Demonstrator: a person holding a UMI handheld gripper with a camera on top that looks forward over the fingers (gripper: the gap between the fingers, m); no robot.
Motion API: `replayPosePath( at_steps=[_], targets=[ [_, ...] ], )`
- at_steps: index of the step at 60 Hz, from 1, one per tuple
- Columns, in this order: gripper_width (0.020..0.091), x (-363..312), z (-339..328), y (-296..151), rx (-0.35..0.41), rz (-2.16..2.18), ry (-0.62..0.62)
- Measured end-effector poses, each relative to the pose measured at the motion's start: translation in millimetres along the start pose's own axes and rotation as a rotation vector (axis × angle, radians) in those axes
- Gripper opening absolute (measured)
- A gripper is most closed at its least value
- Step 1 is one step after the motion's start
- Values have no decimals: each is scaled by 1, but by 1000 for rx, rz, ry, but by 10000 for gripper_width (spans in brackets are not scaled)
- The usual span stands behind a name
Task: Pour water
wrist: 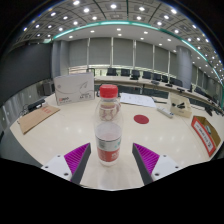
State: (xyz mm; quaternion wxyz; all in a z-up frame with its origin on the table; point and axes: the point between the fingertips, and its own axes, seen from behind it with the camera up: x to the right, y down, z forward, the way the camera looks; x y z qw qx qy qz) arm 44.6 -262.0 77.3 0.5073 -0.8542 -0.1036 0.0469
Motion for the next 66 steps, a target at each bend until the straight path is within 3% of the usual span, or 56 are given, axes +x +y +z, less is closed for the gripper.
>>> replayPosePath(
  at_steps=[8,16,22,34,50,66],
  targets=[
    [825,-10,40,-3,50,19,32],
    [546,-5,61,-10,103,47,73],
    [514,-3,65,-13,112,64,85],
    [368,6,61,-24,96,22,143],
    [369,67,60,-99,82,-120,269],
    [368,167,117,-185,24,-604,541]
  ],
)
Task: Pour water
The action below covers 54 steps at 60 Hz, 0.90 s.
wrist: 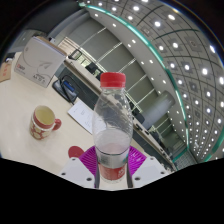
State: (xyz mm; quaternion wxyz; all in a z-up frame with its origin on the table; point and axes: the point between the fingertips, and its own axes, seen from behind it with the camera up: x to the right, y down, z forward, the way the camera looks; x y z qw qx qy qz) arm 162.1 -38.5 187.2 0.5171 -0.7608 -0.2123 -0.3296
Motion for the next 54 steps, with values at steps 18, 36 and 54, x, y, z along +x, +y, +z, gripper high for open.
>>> replayPosePath(
  at_steps=[18,36,54],
  targets=[
    [368,-19,74,-49,156,-751,139],
    [369,-50,93,-82,286,-1209,249],
    [369,-52,87,-93,310,-939,126]
  ],
)
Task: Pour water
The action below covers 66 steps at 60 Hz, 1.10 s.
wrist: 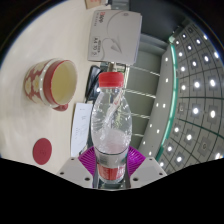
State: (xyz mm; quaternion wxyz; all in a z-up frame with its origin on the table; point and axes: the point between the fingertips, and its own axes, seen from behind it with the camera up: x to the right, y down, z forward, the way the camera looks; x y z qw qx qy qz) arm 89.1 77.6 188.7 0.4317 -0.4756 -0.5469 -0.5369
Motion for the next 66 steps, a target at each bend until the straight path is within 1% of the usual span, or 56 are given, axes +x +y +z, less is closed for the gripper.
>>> replayPosePath(
  at_steps=[13,21,25,30,39,49,51,54,56,60,63,66],
  targets=[
    [369,8,-21,13,-28,708,-127],
    [370,-11,-30,14,-30,1118,-248],
    [369,-31,-29,15,-45,1273,-308],
    [370,-59,-23,15,-62,1403,-362],
    [371,-102,-14,16,-64,1547,-450],
    [373,-138,-3,21,-92,1604,-475],
    [372,-135,-1,23,-71,1626,-454],
    [372,-137,2,25,-72,1642,-457],
    [384,-136,-1,26,-74,1651,-454],
    [462,-137,-3,27,-66,1662,-449],
    [505,-137,-4,26,-59,1655,-457],
    [561,-140,-4,27,-85,1654,-475]
  ],
)
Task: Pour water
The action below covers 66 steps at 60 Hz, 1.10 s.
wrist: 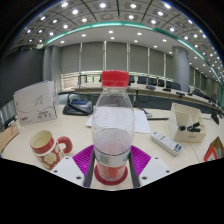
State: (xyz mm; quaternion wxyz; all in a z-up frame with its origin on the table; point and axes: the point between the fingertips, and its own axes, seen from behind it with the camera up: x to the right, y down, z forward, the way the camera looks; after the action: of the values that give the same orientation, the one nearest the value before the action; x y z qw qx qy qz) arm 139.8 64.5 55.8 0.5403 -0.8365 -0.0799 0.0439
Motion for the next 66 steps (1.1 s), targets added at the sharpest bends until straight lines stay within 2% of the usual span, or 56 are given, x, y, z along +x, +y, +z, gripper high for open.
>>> replayPosePath(
  at_steps=[2,5,8,18,24,37,51,66],
  targets=[
    [659,1,-2,3,-21,10,4],
    [868,-1,-7,6,-44,39,3],
    [848,2,-16,5,-66,67,22],
    [857,-3,-72,-6,-133,107,100],
    [857,-22,-126,-10,-192,126,129],
    [854,-81,-253,-16,-242,78,174],
    [859,-126,-344,-20,-232,32,192],
    [860,-142,-374,-12,-226,52,200]
  ],
)
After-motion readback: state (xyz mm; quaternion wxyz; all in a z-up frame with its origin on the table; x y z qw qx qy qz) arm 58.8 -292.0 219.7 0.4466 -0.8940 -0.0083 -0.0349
